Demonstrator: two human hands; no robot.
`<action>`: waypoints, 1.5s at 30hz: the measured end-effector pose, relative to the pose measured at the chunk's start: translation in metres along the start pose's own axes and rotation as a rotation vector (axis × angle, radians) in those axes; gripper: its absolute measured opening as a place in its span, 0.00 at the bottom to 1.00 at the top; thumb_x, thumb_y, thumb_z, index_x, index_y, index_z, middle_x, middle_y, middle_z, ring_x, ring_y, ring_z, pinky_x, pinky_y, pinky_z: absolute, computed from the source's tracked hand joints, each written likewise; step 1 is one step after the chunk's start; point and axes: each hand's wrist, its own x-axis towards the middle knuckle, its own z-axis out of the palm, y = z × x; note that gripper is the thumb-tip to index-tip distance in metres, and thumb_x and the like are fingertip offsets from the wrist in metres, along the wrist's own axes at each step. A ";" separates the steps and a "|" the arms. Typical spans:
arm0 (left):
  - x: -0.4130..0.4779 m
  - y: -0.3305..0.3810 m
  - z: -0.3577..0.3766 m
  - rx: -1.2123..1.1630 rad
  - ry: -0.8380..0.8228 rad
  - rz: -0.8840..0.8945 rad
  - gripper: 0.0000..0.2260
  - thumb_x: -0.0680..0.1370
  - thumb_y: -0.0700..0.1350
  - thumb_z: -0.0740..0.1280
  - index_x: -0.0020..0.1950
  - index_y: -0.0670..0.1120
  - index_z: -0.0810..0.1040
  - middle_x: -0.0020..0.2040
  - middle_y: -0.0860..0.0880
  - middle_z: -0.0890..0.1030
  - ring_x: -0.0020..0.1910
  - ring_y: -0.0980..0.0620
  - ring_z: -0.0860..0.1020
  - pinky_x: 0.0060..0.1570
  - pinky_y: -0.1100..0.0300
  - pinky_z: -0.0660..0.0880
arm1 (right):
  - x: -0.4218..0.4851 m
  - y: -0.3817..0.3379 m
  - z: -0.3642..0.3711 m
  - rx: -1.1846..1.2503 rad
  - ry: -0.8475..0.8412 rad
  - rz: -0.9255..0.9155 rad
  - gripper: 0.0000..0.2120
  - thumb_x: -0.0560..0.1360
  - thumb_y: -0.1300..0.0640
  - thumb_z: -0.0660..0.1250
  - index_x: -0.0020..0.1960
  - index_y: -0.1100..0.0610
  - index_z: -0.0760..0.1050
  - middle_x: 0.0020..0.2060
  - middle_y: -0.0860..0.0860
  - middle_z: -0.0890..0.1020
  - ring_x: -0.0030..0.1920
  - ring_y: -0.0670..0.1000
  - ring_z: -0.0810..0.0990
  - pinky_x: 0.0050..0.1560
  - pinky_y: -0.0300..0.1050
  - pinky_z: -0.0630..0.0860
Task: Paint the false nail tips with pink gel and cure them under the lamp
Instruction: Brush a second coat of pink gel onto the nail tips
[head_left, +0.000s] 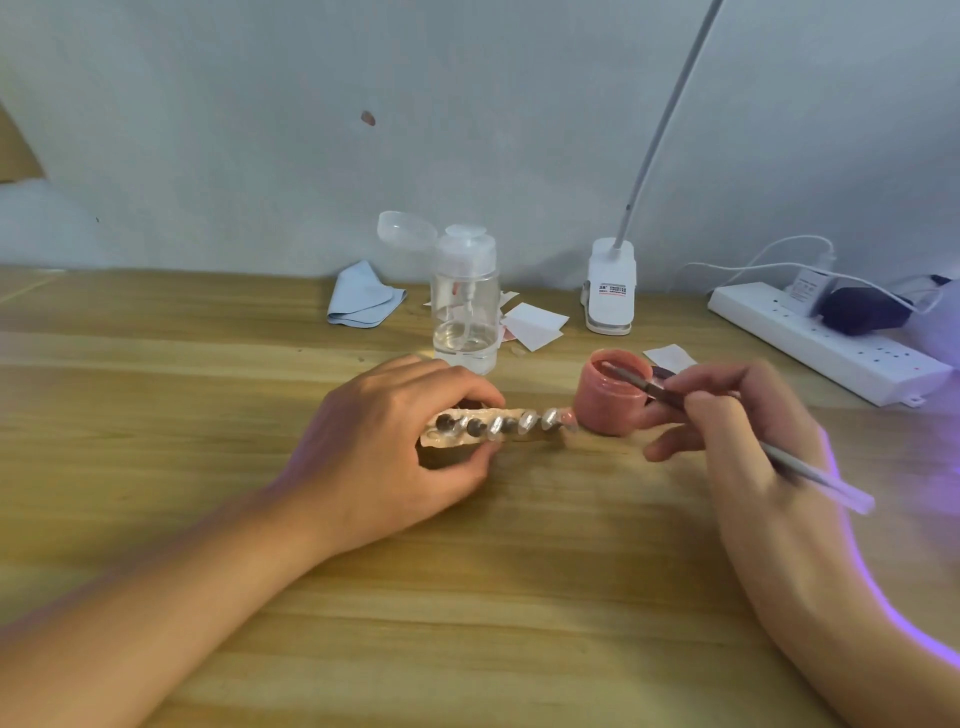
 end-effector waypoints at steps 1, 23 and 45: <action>0.000 0.000 0.000 -0.014 0.001 -0.002 0.09 0.71 0.52 0.72 0.51 0.55 0.81 0.45 0.61 0.81 0.46 0.58 0.78 0.45 0.55 0.76 | -0.002 -0.003 0.001 0.012 -0.025 -0.034 0.08 0.74 0.60 0.58 0.46 0.55 0.76 0.38 0.50 0.85 0.36 0.49 0.82 0.39 0.34 0.75; 0.000 0.000 0.001 -0.022 0.005 0.035 0.09 0.70 0.52 0.72 0.49 0.54 0.80 0.42 0.60 0.80 0.43 0.60 0.76 0.43 0.55 0.76 | 0.006 0.017 -0.004 -0.120 0.059 0.030 0.07 0.74 0.58 0.70 0.48 0.46 0.80 0.42 0.43 0.85 0.41 0.46 0.83 0.43 0.45 0.78; -0.001 0.000 0.001 -0.016 0.018 0.012 0.08 0.71 0.53 0.72 0.49 0.55 0.80 0.43 0.60 0.80 0.44 0.58 0.77 0.43 0.54 0.76 | -0.007 -0.005 0.007 0.221 -0.124 -0.052 0.03 0.71 0.62 0.65 0.44 0.60 0.76 0.38 0.51 0.85 0.36 0.45 0.82 0.39 0.34 0.76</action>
